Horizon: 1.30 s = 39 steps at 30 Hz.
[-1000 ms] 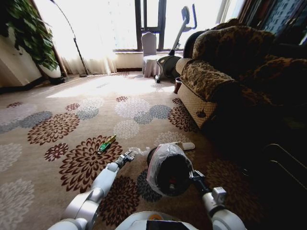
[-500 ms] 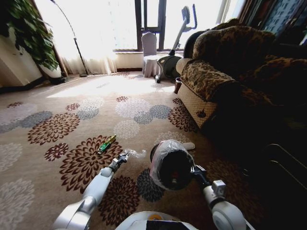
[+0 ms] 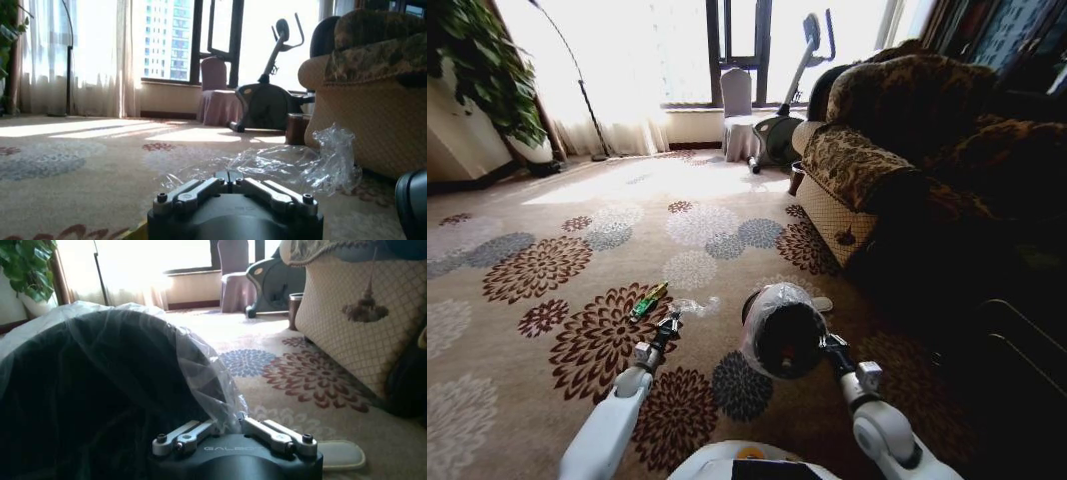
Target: Pick up the trash from the ground and place it into the trash bin.
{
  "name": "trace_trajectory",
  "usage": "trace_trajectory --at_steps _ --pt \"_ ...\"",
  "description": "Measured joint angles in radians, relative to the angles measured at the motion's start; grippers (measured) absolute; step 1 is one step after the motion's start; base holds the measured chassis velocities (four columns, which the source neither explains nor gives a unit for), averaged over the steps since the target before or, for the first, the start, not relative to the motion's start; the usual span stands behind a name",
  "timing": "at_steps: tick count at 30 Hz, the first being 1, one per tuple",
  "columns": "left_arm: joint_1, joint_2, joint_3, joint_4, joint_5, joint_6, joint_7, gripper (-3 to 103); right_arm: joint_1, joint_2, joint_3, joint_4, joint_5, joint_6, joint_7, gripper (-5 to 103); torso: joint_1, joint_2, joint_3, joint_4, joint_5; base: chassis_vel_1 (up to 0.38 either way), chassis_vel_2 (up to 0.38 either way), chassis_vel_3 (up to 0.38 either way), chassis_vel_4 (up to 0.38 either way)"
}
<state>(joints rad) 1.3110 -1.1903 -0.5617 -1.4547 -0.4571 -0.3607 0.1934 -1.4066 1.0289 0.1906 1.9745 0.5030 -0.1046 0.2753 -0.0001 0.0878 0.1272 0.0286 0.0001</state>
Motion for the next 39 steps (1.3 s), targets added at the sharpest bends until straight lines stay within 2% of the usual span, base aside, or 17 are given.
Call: trace_trajectory --at_steps 1,2,4,5,9,11,14,16,17,20,22,24,25,28,29,31,39 --pt "0.053 -0.005 -0.043 -0.095 -0.051 0.01 -0.012 0 0.05 0.007 -0.05 -0.034 0.0 -0.01 0.012 0 0.0 0.0 0.0 -0.0001 -0.0006 0.0 0.0 0.0 0.0" --pt "0.053 -0.005 -0.043 -0.095 -0.051 0.01 -0.012 0 0.05 0.007 -0.05 -0.034 0.0 -0.01 0.012 0 0.0 0.0 0.0 -0.0001 -0.0006 0.0 0.0 0.0 0.0" --pt "0.123 -0.012 -0.102 -0.246 -0.127 0.03 -0.025 0 0.139 0.02 -0.133 -0.091 0.0 -0.03 0.045 0 0.0 0.0 0.0 -0.0001 -0.0002 0.0 0.0 0.0 0.0" --pt "0.123 -0.012 -0.102 -0.246 -0.127 0.03 -0.025 0 0.139 0.02 -0.133 -0.091 0.0 -0.03 0.045 0 0.0 0.0 0.0 -0.0001 -0.0002 0.0 0.0 0.0 0.0" --pt "0.236 -0.016 -0.176 -0.531 -0.218 0.075 -0.006 0 0.318 0.034 -0.299 -0.125 0.069 -0.164 0.154 0 0.0 0.0 0.0 -0.0003 -0.0002 0.0 0.0 0.0 0.0" --pt "0.252 -0.014 -0.18 -0.564 -0.213 0.077 0.004 0 0.342 0.032 -0.323 -0.127 0.074 -0.175 0.16 0 0.0 0.0 0.0 0.0 -0.0001 0.0 0.0 0.0 0.0" --pt "0.289 0.0 -0.17 -0.658 -0.155 0.067 0.044 0 0.43 0.014 -0.407 -0.142 0.103 -0.21 0.198 0 0.0 0.0 0.0 0.0 -0.0003 0.0 0.0 0.0 0.0" --pt "0.308 0.016 -0.126 -0.706 -0.115 0.045 0.093 0 0.49 0.0 -0.46 -0.135 0.174 -0.248 0.243 0 0.0 0.0 0.0 -0.0004 -0.0001 0.0 0.0 0.0 0.0" --pt "0.308 0.016 -0.126 -0.706 -0.115 0.045 0.093 0 0.49 0.0 -0.46 -0.135 0.174 -0.248 0.243 0 0.0 0.0 0.0 -0.0004 -0.0001 0.0 0.0 0.0 0.0" --pt "0.304 0.027 -0.044 -0.697 -0.067 0.013 0.183 0 0.569 -0.024 -0.531 -0.087 0.293 -0.294 0.309 0 0.0 0.0 0.0 -0.0004 -0.0002 0.0 0.0 0.0 0.0" --pt "0.299 0.026 -0.016 -0.68 -0.048 0.004 0.194 0 0.583 -0.028 -0.541 -0.077 0.315 -0.301 0.323 0 0.0 0.0 0.0 -0.0001 -0.0002 0.0 0.0 0.0 0.0" --pt "0.278 0.018 0.018 -0.616 0.044 -0.04 0.218 0 0.605 -0.042 -0.547 -0.052 0.362 -0.318 0.351 0 0.0 0.0 0.0 -0.0001 -0.0003 0.0 0.0 0.0 0.0" --pt "0.278 0.018 0.018 -0.616 0.044 -0.04 0.218 0 0.605 -0.042 -0.547 -0.052 0.362 -0.318 0.351 0 0.0 0.0 0.0 -0.0001 -0.0003 0.0 0.0 0.0 0.0" --pt "0.248 0.035 0.021 -0.537 0.178 -0.101 0.24 0 0.61 -0.083 -0.545 -0.023 0.402 -0.331 0.366 0 0.0 0.0 0.0 -0.0004 -0.0004 0.0 0.0 0.0 0.0" --pt "0.248 0.035 0.021 -0.537 0.178 -0.101 0.24 0 0.61 -0.083 -0.545 -0.023 0.402 -0.331 0.366 0 0.0 0.0 0.0 -0.0004 -0.0004 0.0 0.0 0.0 0.0" --pt "0.22 0.065 0.007 -0.508 0.25 -0.138 0.254 0 0.61 -0.11 -0.536 -0.008 0.433 -0.344 0.374 0 0.0 0.0 0.0 -0.0006 -0.0004 0.0 0.0 0.0 0.0" --pt "0.165 0.173 -0.041 -0.517 0.41 -0.213 0.316 0 0.636 -0.167 -0.531 0.005 0.5 -0.366 0.386 0 0.0 0.0 0.0 -0.0003 0.0 0.0 0.0 0.0 0.0"
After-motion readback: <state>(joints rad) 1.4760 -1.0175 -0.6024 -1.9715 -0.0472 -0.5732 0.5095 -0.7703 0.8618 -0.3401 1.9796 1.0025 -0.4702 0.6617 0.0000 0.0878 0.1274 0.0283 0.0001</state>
